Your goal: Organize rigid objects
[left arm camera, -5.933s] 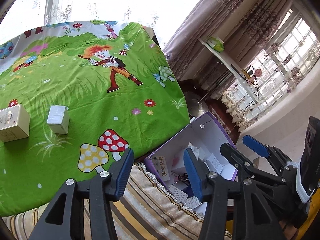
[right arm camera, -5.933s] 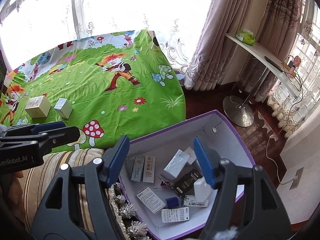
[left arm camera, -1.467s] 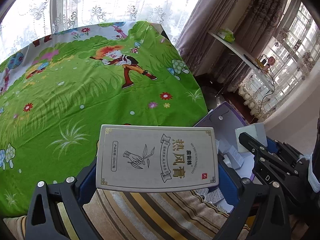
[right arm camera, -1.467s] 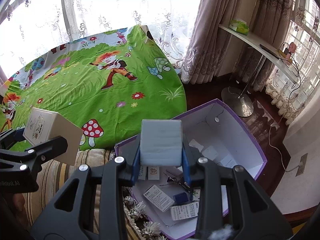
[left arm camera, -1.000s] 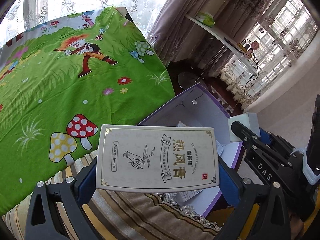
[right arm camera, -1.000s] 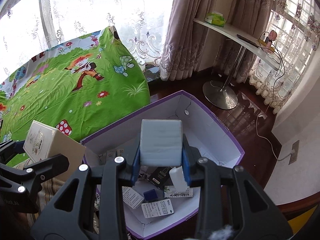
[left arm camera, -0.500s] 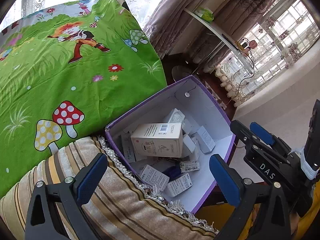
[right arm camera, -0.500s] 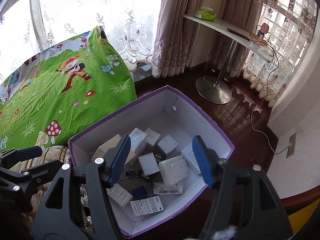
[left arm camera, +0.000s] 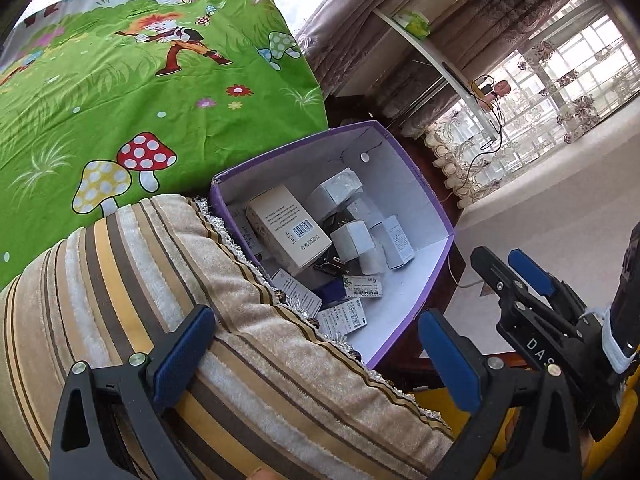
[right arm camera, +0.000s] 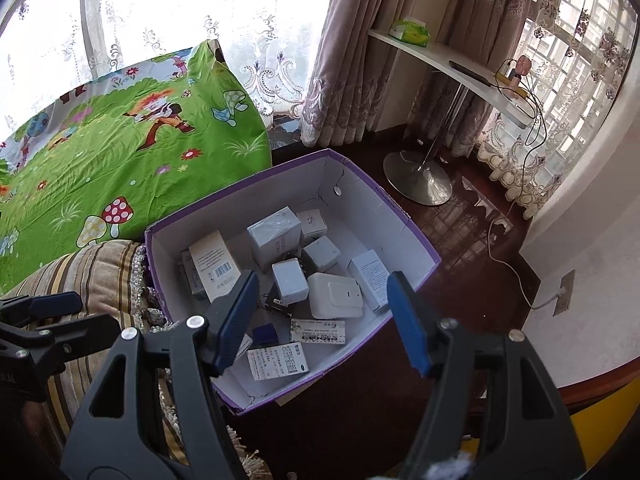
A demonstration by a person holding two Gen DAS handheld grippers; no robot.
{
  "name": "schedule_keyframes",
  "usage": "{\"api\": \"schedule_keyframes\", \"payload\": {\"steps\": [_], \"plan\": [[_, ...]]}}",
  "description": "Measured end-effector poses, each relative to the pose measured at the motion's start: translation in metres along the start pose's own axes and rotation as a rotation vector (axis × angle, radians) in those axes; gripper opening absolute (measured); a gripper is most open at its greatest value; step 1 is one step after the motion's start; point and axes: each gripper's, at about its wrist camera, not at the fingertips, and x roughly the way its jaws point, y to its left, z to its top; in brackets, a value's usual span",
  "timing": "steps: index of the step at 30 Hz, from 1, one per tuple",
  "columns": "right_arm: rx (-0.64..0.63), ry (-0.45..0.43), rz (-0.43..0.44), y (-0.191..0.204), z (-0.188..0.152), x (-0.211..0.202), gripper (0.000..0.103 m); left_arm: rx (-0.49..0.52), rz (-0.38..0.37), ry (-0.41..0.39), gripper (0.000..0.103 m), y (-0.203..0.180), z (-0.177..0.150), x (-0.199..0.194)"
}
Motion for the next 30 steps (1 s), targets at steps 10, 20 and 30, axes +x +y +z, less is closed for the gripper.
{"api": "schedule_keyframes", "payload": {"steps": [10,20,30], "plan": [[0.005,0.013,0.013,0.0013,-0.0099,0.0025,0.070,0.004,-0.007,-0.019,0.103,0.0052,0.0018,0.0047],[0.020,0.021,0.008,-0.0027,-0.0110,0.0049,0.070,0.014,0.006,-0.017,0.103,0.0037,0.0022,0.0079],[0.017,0.023,0.012,-0.0009,-0.0114,0.0056,0.070,0.018,0.011,-0.015,0.103,0.0031,0.0020,0.0089]]}}
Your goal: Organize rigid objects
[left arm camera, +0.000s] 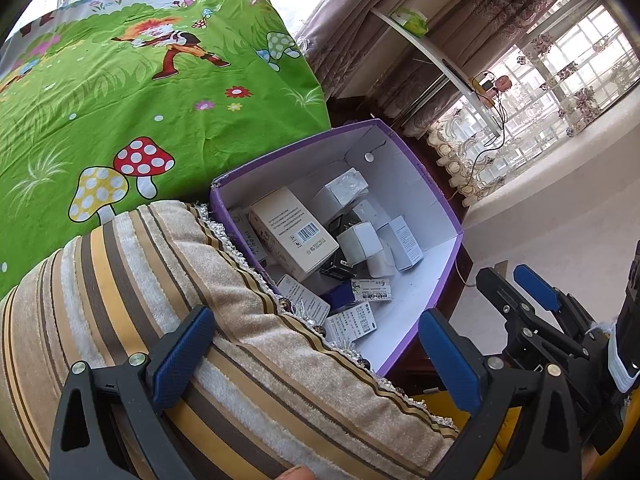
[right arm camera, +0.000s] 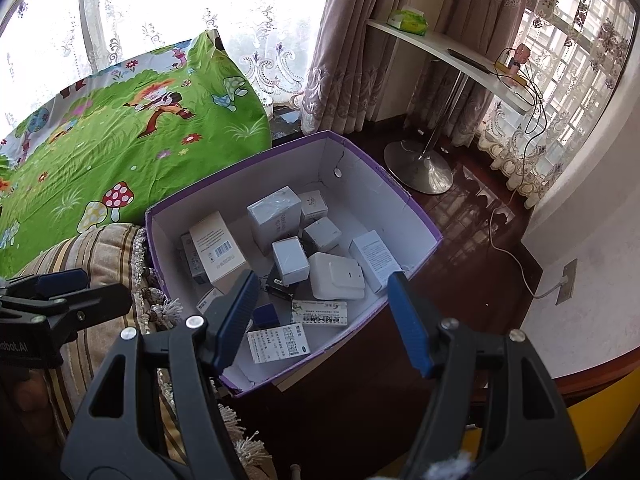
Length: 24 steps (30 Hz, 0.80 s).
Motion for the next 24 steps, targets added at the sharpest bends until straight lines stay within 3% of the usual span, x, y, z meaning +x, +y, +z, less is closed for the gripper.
{"api": "schedule_keyframes", "payload": {"steps": [24], "plan": [[0.007,0.007,0.007,-0.0020,-0.0018,0.0024,0.070,0.004,0.004,0.002,0.103,-0.0007,0.0003,0.0016]]}}
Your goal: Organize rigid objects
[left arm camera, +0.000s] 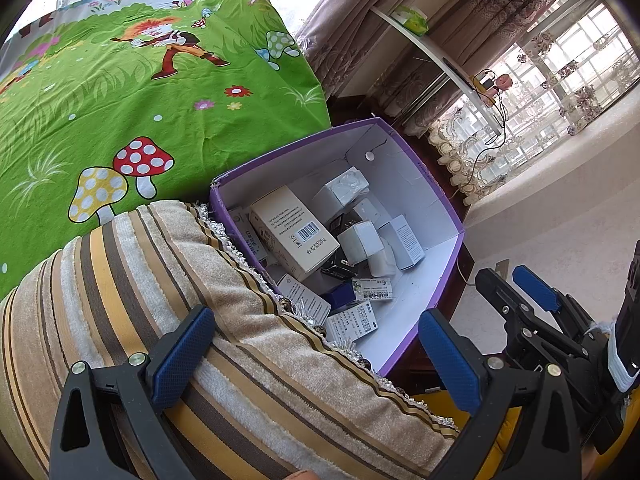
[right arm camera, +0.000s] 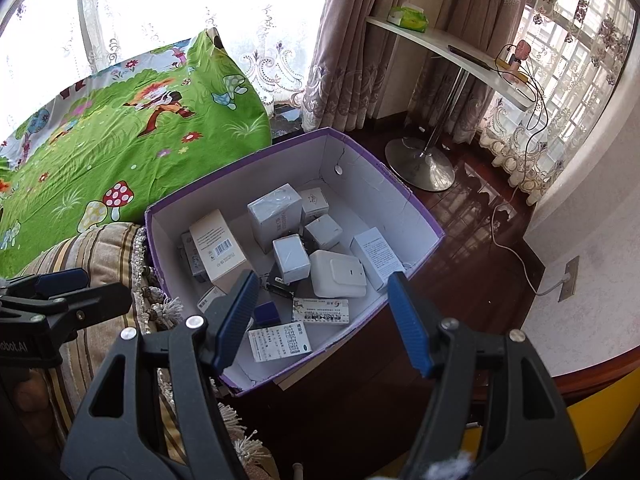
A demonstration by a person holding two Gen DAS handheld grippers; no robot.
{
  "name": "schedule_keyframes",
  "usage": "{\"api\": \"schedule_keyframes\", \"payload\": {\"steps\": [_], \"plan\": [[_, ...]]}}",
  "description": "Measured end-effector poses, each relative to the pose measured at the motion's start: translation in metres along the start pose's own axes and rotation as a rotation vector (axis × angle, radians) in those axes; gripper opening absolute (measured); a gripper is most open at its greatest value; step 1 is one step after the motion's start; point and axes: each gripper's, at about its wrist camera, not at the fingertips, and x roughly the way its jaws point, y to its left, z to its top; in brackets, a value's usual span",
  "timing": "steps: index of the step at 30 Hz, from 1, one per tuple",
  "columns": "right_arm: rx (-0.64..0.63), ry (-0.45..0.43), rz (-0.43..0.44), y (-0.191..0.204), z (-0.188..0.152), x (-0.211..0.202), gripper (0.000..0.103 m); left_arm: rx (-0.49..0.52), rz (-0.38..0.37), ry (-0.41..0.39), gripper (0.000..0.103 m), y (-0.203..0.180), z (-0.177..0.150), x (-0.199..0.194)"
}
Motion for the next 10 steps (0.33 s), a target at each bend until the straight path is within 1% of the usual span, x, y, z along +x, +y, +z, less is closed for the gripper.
{"api": "schedule_keyframes", "payload": {"steps": [8,10], "plan": [[0.007,-0.002,0.005,-0.0010,-0.0004,-0.0003,0.070,0.025,0.014,-0.011,0.103,-0.0042,0.0015,0.0006],[0.003,-0.007,0.009,0.0010,0.0001,-0.0024,0.070,0.034,-0.005,-0.007,0.103,-0.0053,0.0026,-0.0024]]}}
